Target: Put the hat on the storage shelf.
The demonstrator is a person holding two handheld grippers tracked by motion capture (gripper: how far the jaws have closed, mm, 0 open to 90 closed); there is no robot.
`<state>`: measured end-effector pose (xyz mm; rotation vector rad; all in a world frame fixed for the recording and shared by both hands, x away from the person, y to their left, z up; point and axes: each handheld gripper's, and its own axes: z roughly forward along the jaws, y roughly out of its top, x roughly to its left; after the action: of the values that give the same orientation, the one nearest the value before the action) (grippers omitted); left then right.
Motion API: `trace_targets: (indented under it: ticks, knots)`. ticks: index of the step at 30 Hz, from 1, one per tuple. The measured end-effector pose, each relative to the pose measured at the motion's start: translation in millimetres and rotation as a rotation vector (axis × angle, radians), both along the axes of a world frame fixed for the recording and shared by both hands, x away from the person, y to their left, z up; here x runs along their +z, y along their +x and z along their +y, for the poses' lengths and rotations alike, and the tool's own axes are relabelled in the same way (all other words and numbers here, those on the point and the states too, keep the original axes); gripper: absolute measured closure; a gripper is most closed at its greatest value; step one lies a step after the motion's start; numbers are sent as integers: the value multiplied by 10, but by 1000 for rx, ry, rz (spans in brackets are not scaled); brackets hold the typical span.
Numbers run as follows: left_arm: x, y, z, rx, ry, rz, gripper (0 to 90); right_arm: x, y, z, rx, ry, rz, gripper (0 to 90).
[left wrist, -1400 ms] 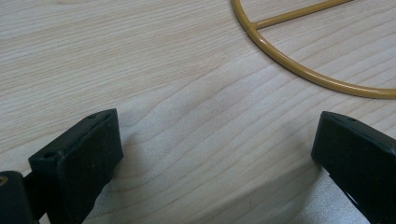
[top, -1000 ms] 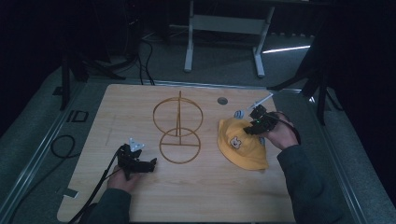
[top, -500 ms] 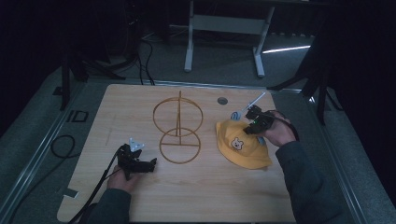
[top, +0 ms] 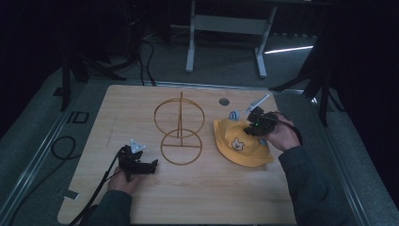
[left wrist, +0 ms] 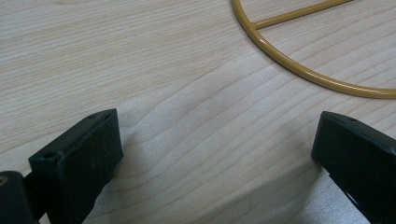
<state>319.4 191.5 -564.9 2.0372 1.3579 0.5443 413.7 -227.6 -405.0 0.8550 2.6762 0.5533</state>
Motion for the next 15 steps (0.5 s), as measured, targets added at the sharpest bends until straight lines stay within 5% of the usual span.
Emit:
trace_targets:
  ticks: [15]
  knots:
    - [3, 0, 2, -2, 2, 3, 19, 259, -176, -8, 32, 84, -89, 801]
